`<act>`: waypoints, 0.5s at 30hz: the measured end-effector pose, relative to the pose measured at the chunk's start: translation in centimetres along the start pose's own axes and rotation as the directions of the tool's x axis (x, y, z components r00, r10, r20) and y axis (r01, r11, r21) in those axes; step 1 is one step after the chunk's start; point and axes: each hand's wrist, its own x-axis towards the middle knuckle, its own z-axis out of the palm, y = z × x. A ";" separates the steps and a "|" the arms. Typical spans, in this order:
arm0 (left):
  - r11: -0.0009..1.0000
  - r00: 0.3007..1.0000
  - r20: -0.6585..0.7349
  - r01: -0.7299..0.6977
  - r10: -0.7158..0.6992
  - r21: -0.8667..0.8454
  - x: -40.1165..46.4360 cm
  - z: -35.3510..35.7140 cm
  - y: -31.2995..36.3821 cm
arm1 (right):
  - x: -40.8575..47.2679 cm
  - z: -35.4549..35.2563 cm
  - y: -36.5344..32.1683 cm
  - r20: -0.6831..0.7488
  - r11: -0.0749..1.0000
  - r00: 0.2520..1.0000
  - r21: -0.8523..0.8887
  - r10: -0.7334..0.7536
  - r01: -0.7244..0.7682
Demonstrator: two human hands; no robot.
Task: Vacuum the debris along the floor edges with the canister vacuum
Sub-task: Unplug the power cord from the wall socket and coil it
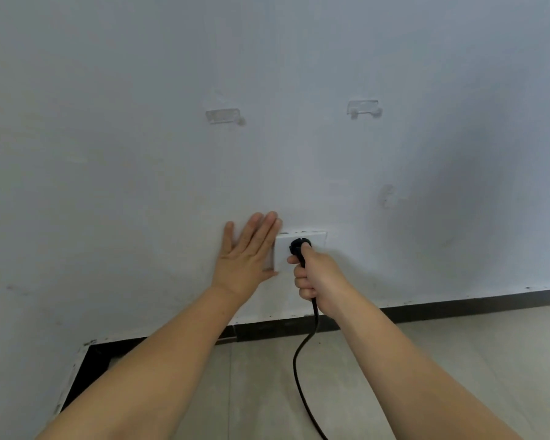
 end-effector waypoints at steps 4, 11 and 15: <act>1.000 1.000 -0.015 0.012 -0.011 0.018 0.3 0.0 -0.1 | -0.8 0.4 -0.2 -0.024 1.000 1.000 0.004 -0.020 0.020; 1.000 1.000 -0.023 0.003 -0.004 -0.026 0.5 -0.3 -0.2 | -3.2 -1.2 -0.4 -0.077 0.992 0.989 0.013 -0.124 0.126; 0.995 0.998 -0.053 0.011 -0.016 -0.098 -0.1 -0.6 0.3 | -4.2 -2.3 -1.0 -0.067 0.988 0.987 0.030 -0.148 0.151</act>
